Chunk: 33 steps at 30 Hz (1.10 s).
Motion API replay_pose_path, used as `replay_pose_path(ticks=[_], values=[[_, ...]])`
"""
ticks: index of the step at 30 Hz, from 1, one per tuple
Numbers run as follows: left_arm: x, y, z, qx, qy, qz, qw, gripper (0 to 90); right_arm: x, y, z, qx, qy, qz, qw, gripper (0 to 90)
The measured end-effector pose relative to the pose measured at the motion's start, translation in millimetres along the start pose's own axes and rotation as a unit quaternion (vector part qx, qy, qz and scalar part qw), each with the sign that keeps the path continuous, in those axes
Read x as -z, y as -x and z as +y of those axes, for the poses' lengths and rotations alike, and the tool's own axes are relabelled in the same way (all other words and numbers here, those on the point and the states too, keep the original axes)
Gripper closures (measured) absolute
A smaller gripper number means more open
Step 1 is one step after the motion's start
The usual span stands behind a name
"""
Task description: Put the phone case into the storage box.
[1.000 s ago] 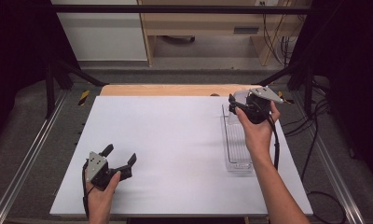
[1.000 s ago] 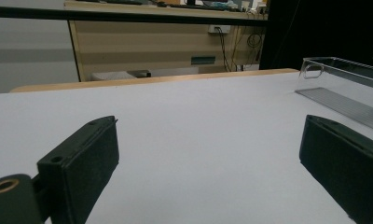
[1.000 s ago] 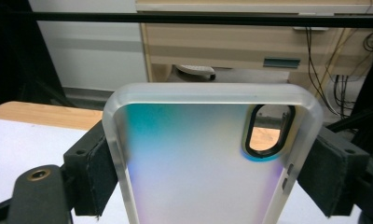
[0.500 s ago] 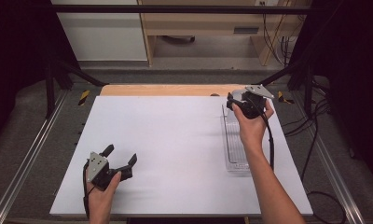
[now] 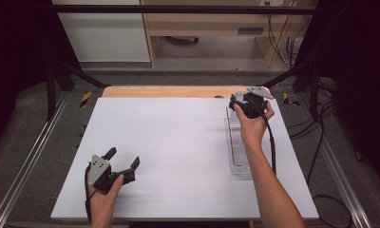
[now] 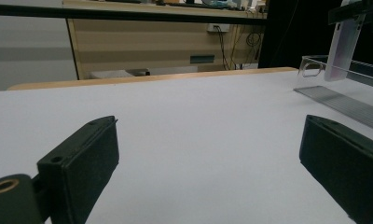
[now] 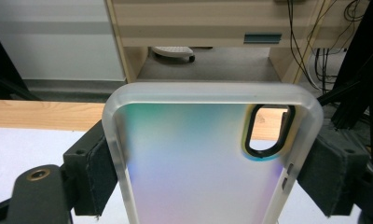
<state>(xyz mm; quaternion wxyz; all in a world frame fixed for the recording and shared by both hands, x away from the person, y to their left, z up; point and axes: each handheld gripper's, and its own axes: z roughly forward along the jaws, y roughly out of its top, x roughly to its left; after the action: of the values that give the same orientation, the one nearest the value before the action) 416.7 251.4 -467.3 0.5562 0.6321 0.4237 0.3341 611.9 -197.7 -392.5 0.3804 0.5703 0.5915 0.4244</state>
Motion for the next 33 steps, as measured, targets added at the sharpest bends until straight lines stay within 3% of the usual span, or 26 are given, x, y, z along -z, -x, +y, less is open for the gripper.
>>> replay_pose_path(ticks=[33], values=[[0.5,1.0,-1.0,0.004,-0.001,-0.004,1.0,4.2,-26.1,-5.9,-18.4,-0.01,-0.013,-0.029,0.9994,17.6]])
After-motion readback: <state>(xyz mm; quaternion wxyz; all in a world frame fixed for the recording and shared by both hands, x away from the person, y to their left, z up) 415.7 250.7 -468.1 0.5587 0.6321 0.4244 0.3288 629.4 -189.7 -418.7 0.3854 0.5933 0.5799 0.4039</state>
